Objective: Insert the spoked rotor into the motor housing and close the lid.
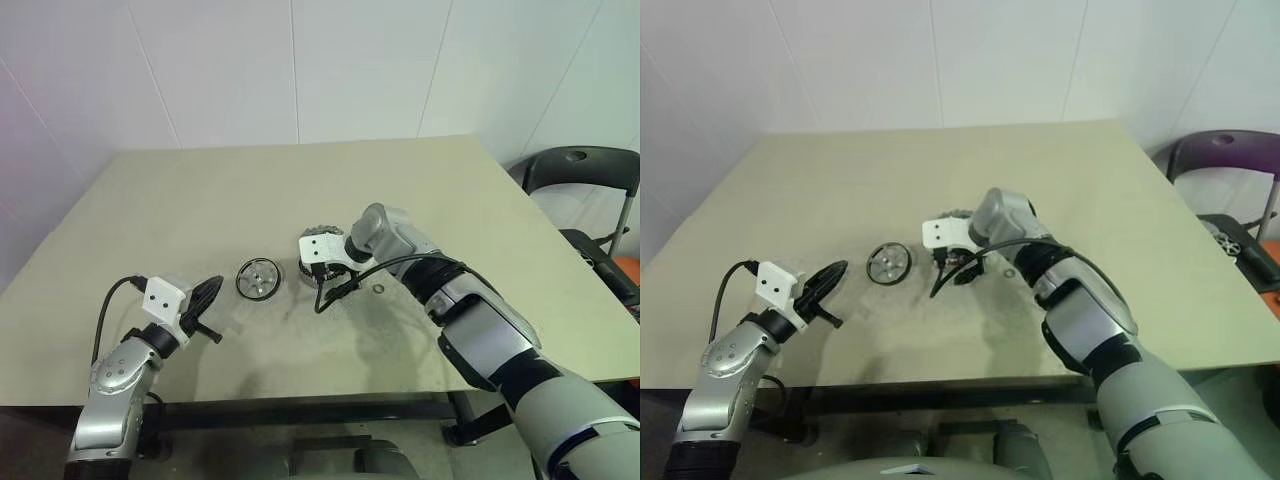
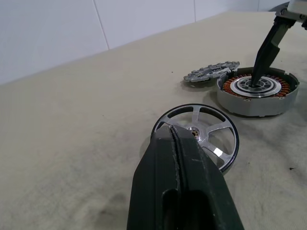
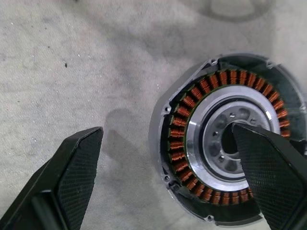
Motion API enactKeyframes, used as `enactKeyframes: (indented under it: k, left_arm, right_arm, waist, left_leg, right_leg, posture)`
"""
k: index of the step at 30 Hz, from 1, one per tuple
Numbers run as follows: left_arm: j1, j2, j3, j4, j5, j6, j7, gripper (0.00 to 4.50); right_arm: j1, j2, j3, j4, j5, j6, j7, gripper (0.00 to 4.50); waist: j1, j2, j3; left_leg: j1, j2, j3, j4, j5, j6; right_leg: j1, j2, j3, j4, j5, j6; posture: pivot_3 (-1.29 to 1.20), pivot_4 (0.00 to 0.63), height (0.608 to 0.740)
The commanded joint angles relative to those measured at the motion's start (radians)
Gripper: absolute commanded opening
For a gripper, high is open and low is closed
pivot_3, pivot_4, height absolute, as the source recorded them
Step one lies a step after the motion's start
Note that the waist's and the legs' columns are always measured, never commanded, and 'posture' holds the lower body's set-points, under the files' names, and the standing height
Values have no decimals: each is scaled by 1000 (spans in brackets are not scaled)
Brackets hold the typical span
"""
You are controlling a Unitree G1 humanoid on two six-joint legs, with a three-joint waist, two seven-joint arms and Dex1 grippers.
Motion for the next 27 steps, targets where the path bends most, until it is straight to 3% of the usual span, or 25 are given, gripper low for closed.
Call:
enactKeyframes:
  k: [1, 8, 15, 27]
  left_arm:
    - [-5, 6, 9, -37, 0, -19, 3, 0]
    - [-10, 5, 5, -36, 2, -17, 5, 0]
    - [-13, 5, 4, -32, 1, -16, 5, 0]
    - [-21, 7, 2, -16, 1, -20, -3, 0]
  right_arm:
    - [-48, 15, -10, 27, -17, 0, -19, 4123]
    - [-67, 37, -26, 51, -15, 2, -29, 1954]
    - [-60, 17, -38, -20, 2, 30, 32, 1898]
    - [106, -115, -22, -536, 81, 355, 283, 1878]
  waist:
    - [-1, 0, 0]
    - [-2, 0, 0]
    - [-3, 0, 0]
    - [2, 0, 0]
  left_leg:
    - [0, 0, 0, 0, 0, 0]
    - [0, 0, 0, 0, 0, 0]
    - [1, 0, 0, 0, 0, -1]
    - [-3, 0, 0, 0, 0, -1]
  right_leg:
    - [0, 0, 0, 0, 0, 0]
    - [0, 0, 0, 0, 0, 0]
    - [0, 0, 0, 2, 0, 0]
    - [-3, 0, 0, 2, 0, 0]
  posture:
    - [0, 0, 740]
    - [0, 0, 740]
    - [0, 0, 740]
    - [0, 0, 740]
